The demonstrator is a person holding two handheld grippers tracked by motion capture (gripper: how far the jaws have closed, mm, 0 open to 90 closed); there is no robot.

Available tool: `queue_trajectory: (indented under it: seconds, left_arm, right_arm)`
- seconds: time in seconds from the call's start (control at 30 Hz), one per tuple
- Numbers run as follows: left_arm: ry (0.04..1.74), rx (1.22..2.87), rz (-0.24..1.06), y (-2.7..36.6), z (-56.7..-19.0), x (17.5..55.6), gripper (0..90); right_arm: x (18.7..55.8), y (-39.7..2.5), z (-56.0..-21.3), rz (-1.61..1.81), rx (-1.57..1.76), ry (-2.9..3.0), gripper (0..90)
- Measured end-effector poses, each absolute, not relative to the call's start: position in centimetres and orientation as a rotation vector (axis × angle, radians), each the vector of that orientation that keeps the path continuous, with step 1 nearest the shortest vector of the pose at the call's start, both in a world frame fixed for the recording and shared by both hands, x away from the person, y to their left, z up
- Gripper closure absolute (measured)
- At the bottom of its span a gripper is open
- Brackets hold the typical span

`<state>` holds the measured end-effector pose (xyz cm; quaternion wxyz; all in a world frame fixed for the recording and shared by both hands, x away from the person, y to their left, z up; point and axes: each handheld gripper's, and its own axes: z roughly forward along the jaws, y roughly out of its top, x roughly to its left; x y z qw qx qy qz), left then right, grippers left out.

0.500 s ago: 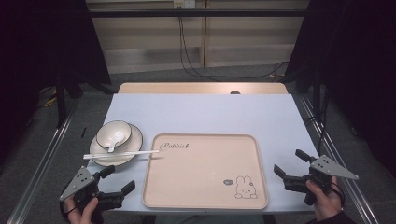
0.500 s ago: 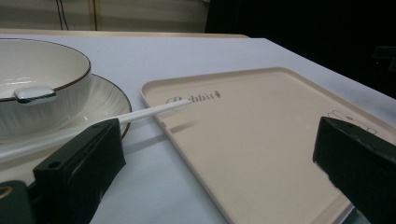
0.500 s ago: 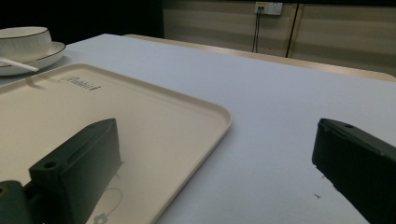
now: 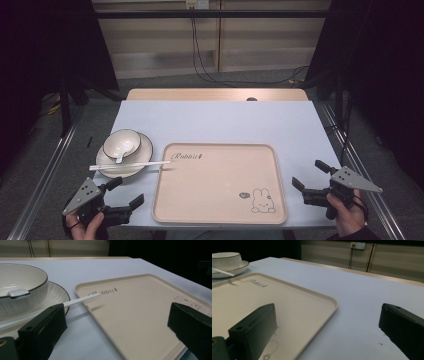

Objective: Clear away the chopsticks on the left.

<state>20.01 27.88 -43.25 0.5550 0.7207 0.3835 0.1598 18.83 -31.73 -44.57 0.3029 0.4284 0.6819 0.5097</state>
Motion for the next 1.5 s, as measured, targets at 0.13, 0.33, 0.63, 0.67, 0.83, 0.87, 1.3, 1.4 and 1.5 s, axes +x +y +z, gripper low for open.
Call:
queue_trajectory:
  seconds: [0.13, 0.33, 0.63, 0.67, 0.83, 0.87, 1.3, 1.4, 1.5]
  left_arm:
    - [0.922, 1.717, 0.380, 28.4, -43.0, 20.0, 3.5]
    - [0.902, 1.786, 0.389, 29.8, -42.3, 20.2, 6.0]
    - [0.878, 1.833, 0.331, 32.0, -42.5, 21.6, 6.8]
    - [0.882, 1.834, 0.339, 32.1, -42.5, 21.8, 5.7]
    - [0.879, 1.889, 0.360, 33.1, -42.5, 23.1, 7.8]
    - [0.871, 1.902, 0.362, 33.2, -42.6, 23.3, 8.2]
    - [0.732, 2.088, 0.393, 34.8, -42.2, 27.2, 40.5]
    - [0.701, 2.134, 0.396, 35.1, -42.1, 28.1, 42.5]
    - [0.674, 2.159, 0.382, 35.3, -42.2, 28.8, 48.3]
  right_arm:
    - [18.8, -31.7, -44.6, 1.348, 1.138, 1.802, 1.0]
    - [18.8, -31.7, -44.6, 1.356, 1.136, 1.798, 1.0]
    - [18.9, -31.6, -44.6, 1.362, 1.143, 1.795, 1.2]
    - [18.8, -31.6, -44.6, 1.362, 1.139, 1.798, 1.3]
    - [18.8, -31.6, -44.6, 1.363, 1.143, 1.795, 1.5]
    - [18.9, -31.6, -44.6, 1.363, 1.139, 1.798, 1.7]
    - [18.8, -31.5, -44.5, 1.367, 1.137, 1.795, 1.7]
    - [18.8, -31.5, -44.5, 1.357, 1.146, 1.808, 1.6]
    - [18.8, -31.4, -44.6, 1.362, 1.140, 1.814, 1.6]
